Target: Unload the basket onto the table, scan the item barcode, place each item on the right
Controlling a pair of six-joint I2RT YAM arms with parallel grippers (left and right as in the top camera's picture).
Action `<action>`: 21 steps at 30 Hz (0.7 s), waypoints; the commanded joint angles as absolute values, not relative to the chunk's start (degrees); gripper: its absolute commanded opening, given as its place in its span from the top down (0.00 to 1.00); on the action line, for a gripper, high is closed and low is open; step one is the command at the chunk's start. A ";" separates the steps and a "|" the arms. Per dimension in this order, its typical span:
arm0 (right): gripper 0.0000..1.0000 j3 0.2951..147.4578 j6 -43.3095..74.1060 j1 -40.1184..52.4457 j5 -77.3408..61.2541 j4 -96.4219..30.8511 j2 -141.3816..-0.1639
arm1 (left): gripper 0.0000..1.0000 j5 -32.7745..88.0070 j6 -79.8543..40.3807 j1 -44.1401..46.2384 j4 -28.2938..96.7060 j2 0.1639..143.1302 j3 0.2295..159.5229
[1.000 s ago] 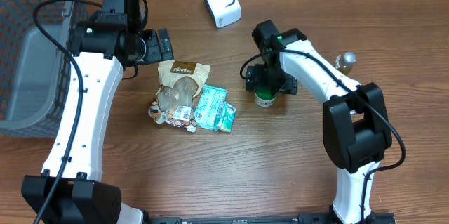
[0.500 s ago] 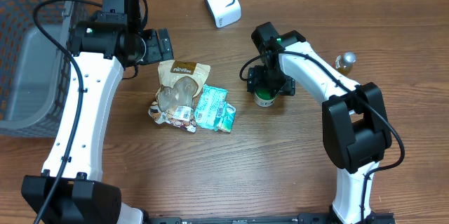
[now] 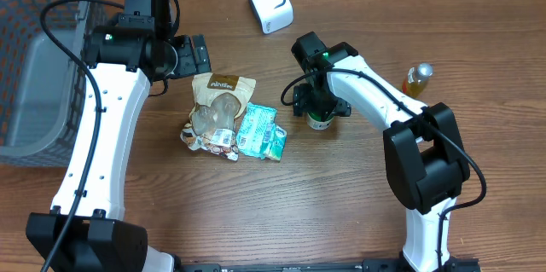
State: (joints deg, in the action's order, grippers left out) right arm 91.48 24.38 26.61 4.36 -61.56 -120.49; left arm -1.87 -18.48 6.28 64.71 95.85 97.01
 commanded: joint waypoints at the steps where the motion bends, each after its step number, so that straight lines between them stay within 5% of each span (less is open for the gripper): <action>1: 0.17 91.02 25.41 26.30 5.48 -61.82 -119.63 | 0.00 -1.48 -18.85 6.39 64.49 96.01 97.54; 21: 0.19 91.00 25.45 26.09 5.48 -63.07 -119.63 | 0.00 -1.48 -18.85 6.39 64.49 96.01 97.54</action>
State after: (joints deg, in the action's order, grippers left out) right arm 91.48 25.08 26.30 4.93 -62.96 -120.49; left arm -1.87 -18.48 6.28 64.71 95.85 97.01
